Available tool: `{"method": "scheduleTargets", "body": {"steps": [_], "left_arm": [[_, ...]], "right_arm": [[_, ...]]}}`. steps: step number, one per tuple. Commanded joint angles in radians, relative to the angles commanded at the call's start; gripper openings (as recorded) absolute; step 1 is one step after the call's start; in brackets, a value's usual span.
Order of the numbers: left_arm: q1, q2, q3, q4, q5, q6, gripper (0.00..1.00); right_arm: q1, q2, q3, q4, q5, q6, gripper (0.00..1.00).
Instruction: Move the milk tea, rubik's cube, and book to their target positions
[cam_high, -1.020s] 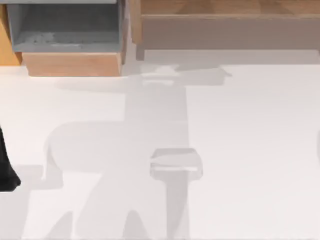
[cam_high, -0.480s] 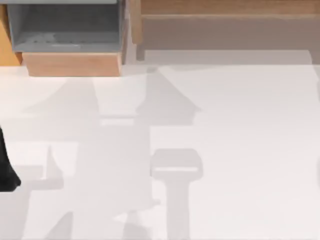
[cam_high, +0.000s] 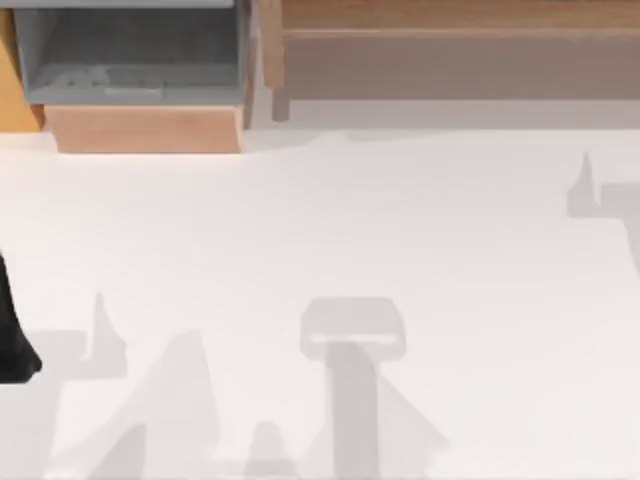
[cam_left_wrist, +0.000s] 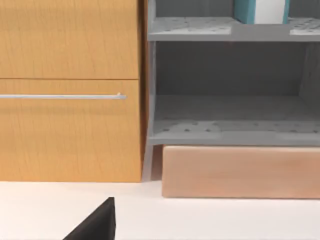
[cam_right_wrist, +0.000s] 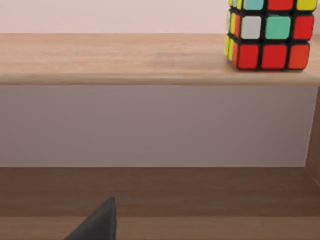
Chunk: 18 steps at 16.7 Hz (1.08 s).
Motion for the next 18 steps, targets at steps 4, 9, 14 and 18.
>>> {"method": "scheduleTargets", "body": {"steps": [4,9,14,18], "left_arm": [[0.000,0.000,0.000,0.000,0.000,0.000,1.00],[0.000,0.000,0.000,0.000,0.000,0.000,1.00],[0.000,0.000,0.000,0.000,0.000,0.000,1.00],[0.000,0.000,0.000,0.000,0.000,0.000,1.00]], "right_arm": [[0.048,-0.358,-0.363,-0.031,0.042,-0.023,1.00],[0.099,-0.723,-0.708,-0.047,0.085,-0.023,1.00],[0.121,-0.861,-0.839,-0.045,0.102,-0.011,1.00],[0.121,-0.861,-0.839,-0.045,0.102,-0.011,1.00]]}}
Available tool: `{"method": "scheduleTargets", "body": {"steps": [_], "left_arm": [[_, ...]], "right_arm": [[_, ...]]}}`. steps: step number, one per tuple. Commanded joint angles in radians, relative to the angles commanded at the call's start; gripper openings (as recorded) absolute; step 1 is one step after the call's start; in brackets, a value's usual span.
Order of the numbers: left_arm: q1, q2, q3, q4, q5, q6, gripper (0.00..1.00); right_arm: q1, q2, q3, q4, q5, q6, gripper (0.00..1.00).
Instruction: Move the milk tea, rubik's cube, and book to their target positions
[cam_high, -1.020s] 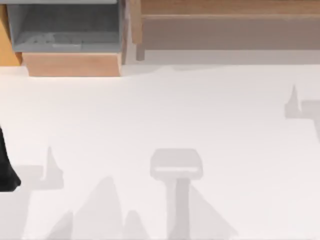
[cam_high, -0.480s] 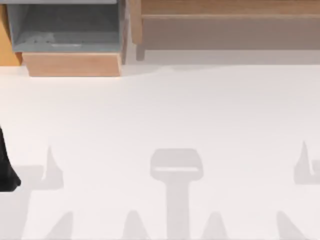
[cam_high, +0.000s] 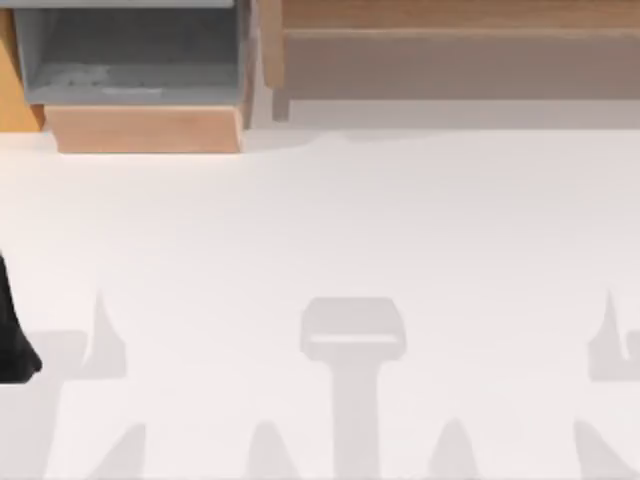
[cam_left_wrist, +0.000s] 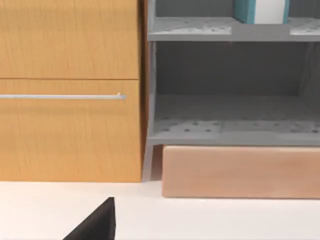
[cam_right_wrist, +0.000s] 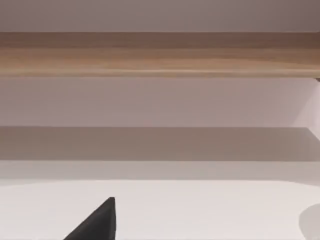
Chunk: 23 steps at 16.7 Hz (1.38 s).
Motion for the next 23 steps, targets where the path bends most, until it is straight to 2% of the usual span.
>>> {"method": "scheduleTargets", "body": {"steps": [4,8,19,23], "left_arm": [[-0.009,0.063,0.053,0.027,-0.008,0.000,1.00],[-0.039,0.293,0.223,0.115,-0.033,-0.002,1.00],[-0.164,1.374,0.920,0.475,-0.135,-0.006,1.00],[-0.200,1.702,1.122,0.580,-0.165,-0.007,1.00]], "right_arm": [[0.000,0.000,0.000,0.000,0.000,0.000,1.00],[0.000,0.000,0.000,0.000,0.000,0.000,1.00],[0.000,0.000,0.000,0.000,0.000,0.000,1.00],[0.000,0.000,0.000,0.000,0.000,0.000,1.00]]}}
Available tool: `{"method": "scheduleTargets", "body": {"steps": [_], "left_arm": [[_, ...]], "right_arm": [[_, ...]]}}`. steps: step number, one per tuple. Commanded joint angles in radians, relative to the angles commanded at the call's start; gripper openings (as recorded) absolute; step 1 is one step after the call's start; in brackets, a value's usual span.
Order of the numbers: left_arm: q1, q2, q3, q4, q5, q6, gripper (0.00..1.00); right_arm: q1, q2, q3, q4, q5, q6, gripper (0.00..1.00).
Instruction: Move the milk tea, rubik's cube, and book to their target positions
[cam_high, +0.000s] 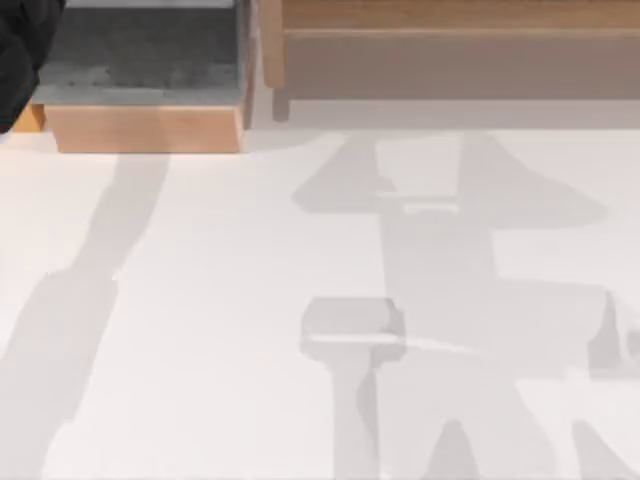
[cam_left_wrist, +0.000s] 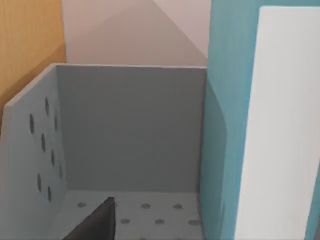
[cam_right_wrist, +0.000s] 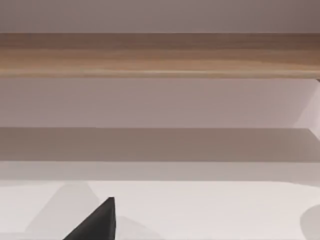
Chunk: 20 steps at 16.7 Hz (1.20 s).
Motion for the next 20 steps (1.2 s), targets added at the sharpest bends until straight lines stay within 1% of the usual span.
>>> {"method": "scheduleTargets", "body": {"steps": [3,5,11,17,20], "left_arm": [[-0.017,0.150,0.097,0.050,-0.015,-0.001,1.00],[-0.023,0.197,0.129,0.066,-0.019,-0.001,1.00],[-0.018,0.204,0.132,0.066,-0.018,-0.001,1.00],[-0.013,0.289,0.254,0.034,-0.008,-0.001,1.00],[-0.011,0.308,0.281,0.025,-0.006,-0.001,1.00]], "right_arm": [[0.000,0.000,0.000,0.000,0.000,0.000,1.00],[0.000,0.000,0.000,0.000,0.000,0.000,1.00],[0.000,0.000,0.000,0.000,0.000,0.000,1.00],[0.000,0.000,0.000,0.000,0.000,0.000,1.00],[0.000,0.000,0.000,0.000,0.000,0.000,1.00]]}}
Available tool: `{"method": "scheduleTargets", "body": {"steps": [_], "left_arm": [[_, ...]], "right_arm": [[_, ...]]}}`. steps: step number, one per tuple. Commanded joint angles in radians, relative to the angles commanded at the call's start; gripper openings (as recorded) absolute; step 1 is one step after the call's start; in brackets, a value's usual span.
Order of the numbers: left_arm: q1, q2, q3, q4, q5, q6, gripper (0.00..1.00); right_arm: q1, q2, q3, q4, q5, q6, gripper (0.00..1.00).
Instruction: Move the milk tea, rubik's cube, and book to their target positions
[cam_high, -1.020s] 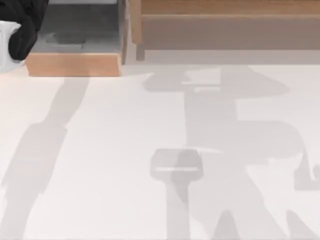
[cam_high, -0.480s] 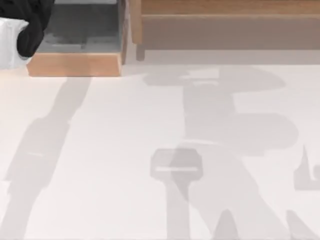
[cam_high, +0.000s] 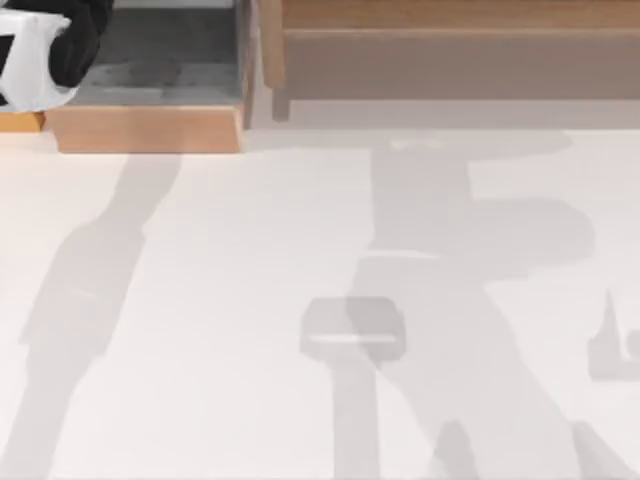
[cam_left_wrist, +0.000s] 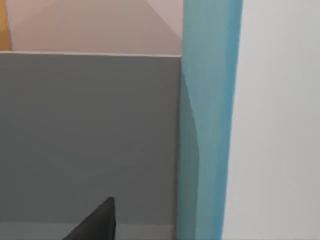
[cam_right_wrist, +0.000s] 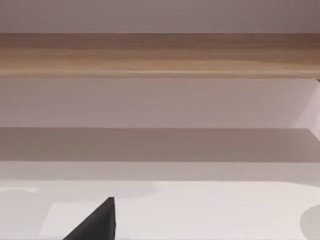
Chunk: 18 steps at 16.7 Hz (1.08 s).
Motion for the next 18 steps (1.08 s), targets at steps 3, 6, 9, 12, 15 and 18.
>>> {"method": "scheduleTargets", "body": {"steps": [3,6,9,12,15,18], "left_arm": [[0.000,0.000,0.000,0.000,0.000,0.000,0.92],[0.000,0.000,0.000,0.000,0.000,0.000,0.70],[0.000,0.000,0.000,0.000,0.000,0.000,0.47],[0.000,0.000,0.000,0.000,0.000,0.000,0.25],[0.000,0.000,0.000,0.000,0.000,0.000,0.02],[0.000,0.000,0.000,0.000,0.000,0.000,0.00]], "right_arm": [[0.000,0.000,0.000,0.000,0.000,0.000,1.00],[0.000,0.000,0.000,0.000,0.000,0.000,1.00],[0.000,0.000,0.000,0.000,0.000,0.000,1.00],[0.000,0.000,0.000,0.000,0.000,0.000,1.00],[0.000,0.000,0.000,0.000,0.000,0.000,1.00],[0.000,0.000,0.000,0.000,0.000,0.000,1.00]]}}
